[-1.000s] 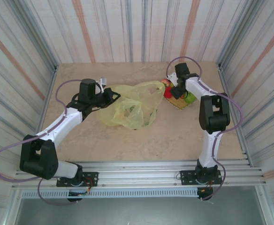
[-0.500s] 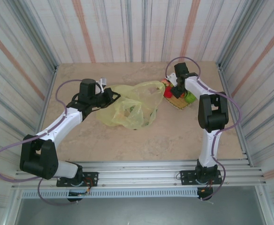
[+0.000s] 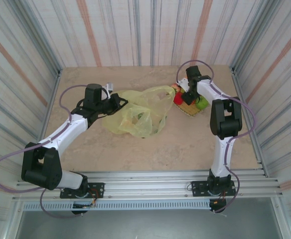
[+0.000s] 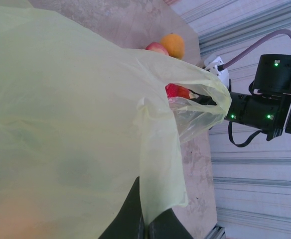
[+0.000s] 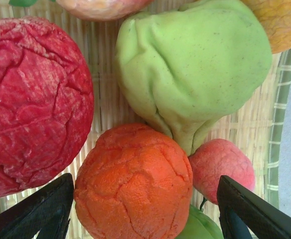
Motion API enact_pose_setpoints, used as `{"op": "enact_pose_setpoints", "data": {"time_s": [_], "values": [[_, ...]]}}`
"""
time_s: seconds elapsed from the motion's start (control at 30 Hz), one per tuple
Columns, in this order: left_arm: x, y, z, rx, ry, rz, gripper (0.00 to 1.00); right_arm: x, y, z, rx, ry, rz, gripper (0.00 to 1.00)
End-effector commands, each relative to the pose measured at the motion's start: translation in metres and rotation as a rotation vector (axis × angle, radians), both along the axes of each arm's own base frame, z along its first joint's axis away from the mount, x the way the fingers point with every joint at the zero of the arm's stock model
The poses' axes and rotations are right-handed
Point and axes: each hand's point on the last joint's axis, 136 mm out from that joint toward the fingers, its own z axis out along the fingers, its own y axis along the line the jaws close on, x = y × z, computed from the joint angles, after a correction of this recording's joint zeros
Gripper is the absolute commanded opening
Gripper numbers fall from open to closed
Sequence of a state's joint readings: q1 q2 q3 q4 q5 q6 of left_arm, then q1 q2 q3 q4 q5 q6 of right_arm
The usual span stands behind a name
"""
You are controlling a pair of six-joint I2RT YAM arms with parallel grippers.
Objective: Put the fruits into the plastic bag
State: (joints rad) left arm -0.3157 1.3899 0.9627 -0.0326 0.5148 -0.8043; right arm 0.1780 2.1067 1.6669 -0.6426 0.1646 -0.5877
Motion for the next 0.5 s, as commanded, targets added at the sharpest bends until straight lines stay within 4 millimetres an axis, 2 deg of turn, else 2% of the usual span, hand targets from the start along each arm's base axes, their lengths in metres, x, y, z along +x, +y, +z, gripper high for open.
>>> {"op": "enact_pose_setpoints", "data": {"time_s": [0.0,0.27,0.47], "values": [[-0.002,0.001,-0.007,0.0,0.03,-0.001,0.0,-0.004,0.003,-0.007,0.014,0.049,0.008,0.75],[-0.002,0.001,-0.007,0.0,0.029,0.0,0.0,-0.004,0.005,-0.015,0.023,0.072,0.012,0.73],[-0.002,0.001,-0.007,0.0,0.03,-0.001,0.0,-0.002,0.005,-0.016,0.019,0.067,0.013,0.64]]}}
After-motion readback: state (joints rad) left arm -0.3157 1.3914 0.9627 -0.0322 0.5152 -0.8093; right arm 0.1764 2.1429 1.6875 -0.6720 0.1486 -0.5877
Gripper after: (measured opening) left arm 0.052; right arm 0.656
